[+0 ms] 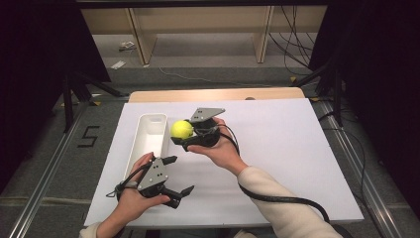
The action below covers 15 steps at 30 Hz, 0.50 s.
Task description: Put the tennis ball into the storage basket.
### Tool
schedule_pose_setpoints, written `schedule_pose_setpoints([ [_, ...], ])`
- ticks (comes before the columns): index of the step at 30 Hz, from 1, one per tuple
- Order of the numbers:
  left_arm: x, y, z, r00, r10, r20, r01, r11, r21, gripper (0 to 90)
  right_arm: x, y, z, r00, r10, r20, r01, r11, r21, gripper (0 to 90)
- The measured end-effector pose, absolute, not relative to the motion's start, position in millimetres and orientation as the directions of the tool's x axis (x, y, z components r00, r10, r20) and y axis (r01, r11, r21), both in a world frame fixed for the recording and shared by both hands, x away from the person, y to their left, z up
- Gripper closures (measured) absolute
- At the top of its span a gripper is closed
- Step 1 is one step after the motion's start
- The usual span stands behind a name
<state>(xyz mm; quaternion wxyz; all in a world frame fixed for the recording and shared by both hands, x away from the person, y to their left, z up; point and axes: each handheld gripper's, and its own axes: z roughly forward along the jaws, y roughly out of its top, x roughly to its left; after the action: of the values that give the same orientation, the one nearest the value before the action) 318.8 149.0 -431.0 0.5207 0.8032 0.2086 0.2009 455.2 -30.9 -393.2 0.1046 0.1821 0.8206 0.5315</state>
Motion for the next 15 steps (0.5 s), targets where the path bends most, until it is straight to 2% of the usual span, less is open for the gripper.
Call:
schedule_pose_setpoints([
  [15, 318.7, 148.8, -430.9, 0.833, 0.542, 0.107, 0.125, -0.373, 0.919, 0.0, 457.2, -25.1, -393.5, -0.913, 0.408, 0.022, 0.187, 0.37, 0.91, 26.3],
])
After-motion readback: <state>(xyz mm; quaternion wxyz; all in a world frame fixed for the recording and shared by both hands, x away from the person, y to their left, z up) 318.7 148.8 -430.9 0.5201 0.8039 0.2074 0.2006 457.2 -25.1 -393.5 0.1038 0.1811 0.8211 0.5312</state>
